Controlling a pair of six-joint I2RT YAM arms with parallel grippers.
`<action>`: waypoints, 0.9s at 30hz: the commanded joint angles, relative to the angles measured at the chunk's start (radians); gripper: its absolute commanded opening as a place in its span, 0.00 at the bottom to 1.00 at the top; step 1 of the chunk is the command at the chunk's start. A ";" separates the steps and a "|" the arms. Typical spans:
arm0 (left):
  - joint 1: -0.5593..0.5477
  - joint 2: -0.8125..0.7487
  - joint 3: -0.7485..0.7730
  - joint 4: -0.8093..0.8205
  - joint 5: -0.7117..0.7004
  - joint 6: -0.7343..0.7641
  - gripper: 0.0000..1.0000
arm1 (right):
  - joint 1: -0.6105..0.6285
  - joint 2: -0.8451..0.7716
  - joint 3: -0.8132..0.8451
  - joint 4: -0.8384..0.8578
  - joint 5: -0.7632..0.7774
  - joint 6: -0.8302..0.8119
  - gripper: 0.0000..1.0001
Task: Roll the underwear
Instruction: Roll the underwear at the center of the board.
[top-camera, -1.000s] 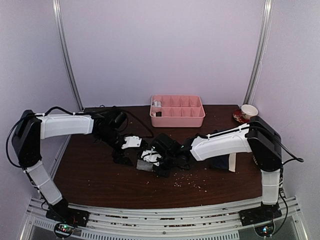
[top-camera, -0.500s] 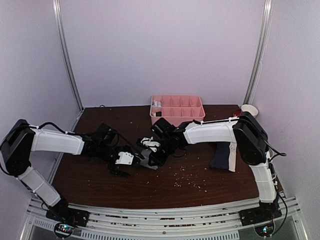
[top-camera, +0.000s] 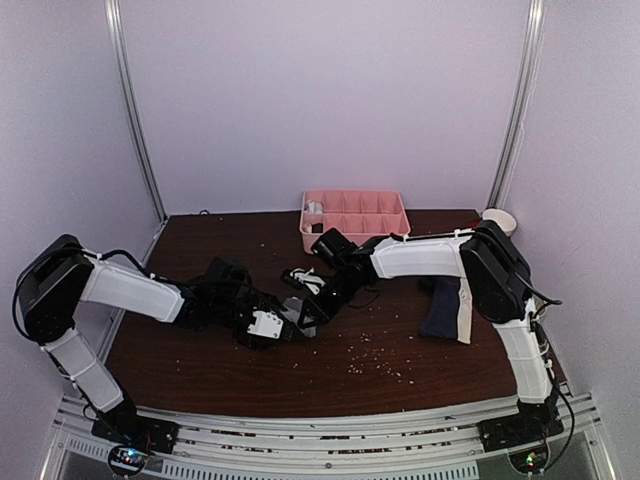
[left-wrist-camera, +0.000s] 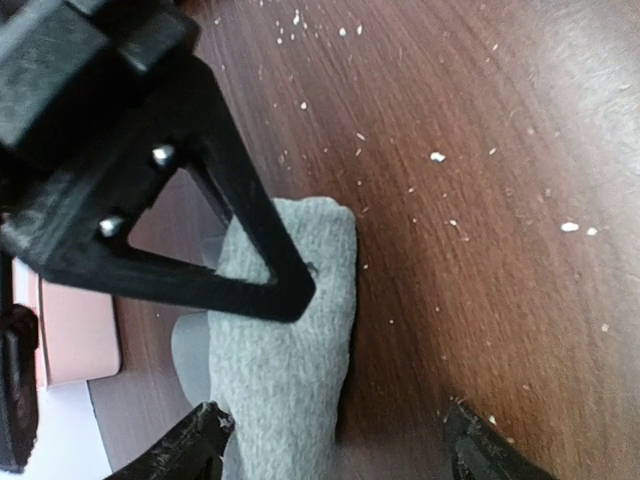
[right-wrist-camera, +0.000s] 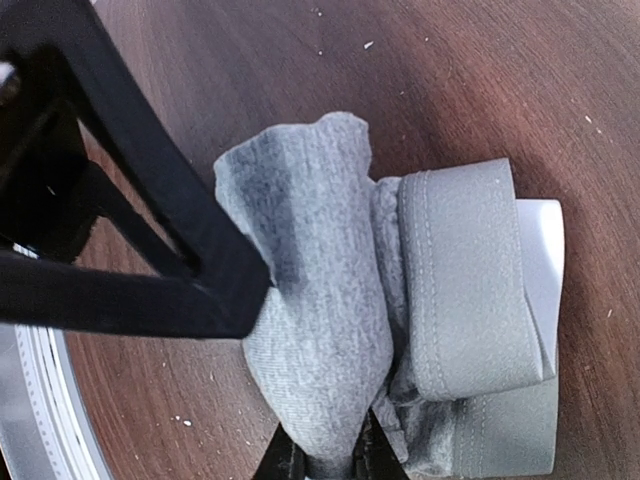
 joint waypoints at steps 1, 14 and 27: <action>-0.019 0.062 0.045 0.073 -0.079 0.002 0.76 | -0.016 0.069 -0.012 -0.095 0.065 0.007 0.00; -0.032 0.169 0.122 0.026 -0.159 0.009 0.23 | -0.029 0.073 0.009 -0.125 0.058 -0.024 0.01; -0.033 0.207 0.351 -0.584 -0.027 0.007 0.07 | -0.045 -0.096 -0.018 -0.115 0.114 -0.080 0.39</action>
